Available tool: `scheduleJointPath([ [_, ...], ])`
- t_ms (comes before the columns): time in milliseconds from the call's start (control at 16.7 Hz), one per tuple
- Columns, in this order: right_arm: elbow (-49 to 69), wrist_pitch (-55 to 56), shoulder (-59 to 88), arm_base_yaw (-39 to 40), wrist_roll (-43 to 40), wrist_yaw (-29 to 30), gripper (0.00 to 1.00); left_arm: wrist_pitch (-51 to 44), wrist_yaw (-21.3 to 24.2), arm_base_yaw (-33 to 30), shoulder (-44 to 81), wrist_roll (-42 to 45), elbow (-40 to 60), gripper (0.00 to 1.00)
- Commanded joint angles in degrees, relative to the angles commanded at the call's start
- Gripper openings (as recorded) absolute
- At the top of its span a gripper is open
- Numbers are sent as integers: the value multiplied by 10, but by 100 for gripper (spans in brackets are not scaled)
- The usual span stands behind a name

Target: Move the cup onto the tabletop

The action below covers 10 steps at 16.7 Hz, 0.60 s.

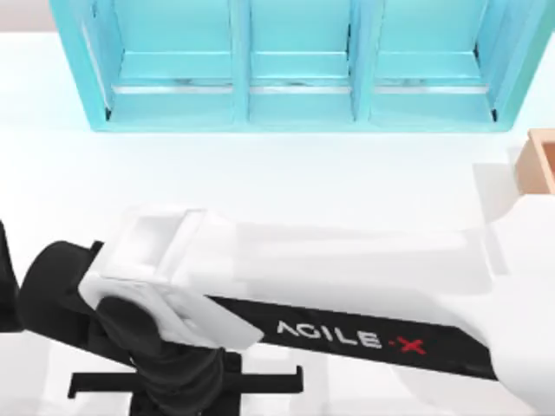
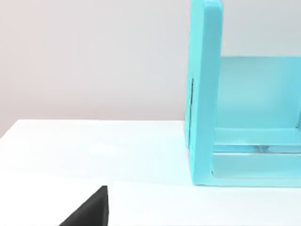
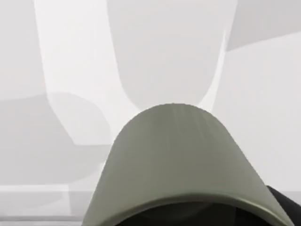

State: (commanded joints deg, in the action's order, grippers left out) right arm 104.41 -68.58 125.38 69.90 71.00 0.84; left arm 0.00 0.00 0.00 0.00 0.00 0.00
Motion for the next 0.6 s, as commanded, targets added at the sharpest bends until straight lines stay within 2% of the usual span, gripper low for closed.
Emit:
scheduleJointPath([
  [60, 0, 0, 0, 0, 0, 0, 0, 0, 0, 0, 0, 0, 0, 100],
  [600, 0, 0, 0, 0, 0, 0, 68, 0, 0, 0, 0, 0, 0, 100],
])
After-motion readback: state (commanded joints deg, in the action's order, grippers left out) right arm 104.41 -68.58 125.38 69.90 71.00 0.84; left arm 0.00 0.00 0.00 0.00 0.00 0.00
